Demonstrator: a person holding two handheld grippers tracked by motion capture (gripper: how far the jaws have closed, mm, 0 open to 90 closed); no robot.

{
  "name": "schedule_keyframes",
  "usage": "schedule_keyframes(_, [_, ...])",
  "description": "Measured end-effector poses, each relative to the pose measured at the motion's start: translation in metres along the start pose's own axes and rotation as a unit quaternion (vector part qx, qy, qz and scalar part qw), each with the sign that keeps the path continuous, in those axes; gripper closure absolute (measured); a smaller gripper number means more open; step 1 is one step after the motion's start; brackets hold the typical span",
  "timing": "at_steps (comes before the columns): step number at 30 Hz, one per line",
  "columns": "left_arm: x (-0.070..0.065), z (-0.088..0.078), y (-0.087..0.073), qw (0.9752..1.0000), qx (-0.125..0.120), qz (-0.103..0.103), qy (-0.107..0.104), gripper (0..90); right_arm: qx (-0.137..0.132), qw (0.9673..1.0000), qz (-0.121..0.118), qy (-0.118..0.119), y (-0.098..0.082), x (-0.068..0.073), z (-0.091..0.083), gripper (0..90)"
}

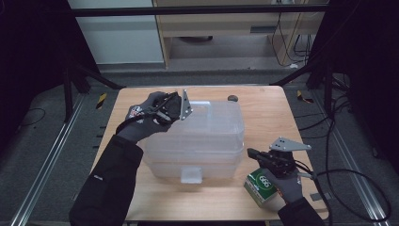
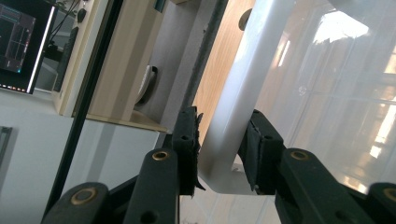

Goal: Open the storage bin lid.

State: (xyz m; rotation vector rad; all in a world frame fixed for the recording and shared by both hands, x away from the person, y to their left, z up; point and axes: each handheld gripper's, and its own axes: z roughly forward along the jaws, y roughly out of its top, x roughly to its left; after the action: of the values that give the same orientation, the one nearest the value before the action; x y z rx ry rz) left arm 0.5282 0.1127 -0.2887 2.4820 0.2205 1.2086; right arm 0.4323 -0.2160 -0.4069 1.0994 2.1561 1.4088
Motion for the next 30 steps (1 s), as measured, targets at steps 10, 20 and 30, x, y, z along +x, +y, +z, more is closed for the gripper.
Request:
schedule_keyframes(10, [0.003,0.002,0.000,1.0000,-0.002,-0.008,-0.001,67.7,-0.012,0.9998,-0.006,0.017,0.006,0.011,0.005,90.0])
schedule_keyframes(20, [0.004,-0.004,-0.010,0.9990,-0.011,-0.043,-0.009,50.6,-0.009,0.9998,-0.006,0.019,0.005,0.013,0.007,90.0])
schedule_keyframes(30, [0.010,-0.033,-0.035,0.9893,-0.066,-0.128,-0.025,44.7,-0.009,0.9998,-0.005,0.018,0.005,0.013,0.008,90.0])
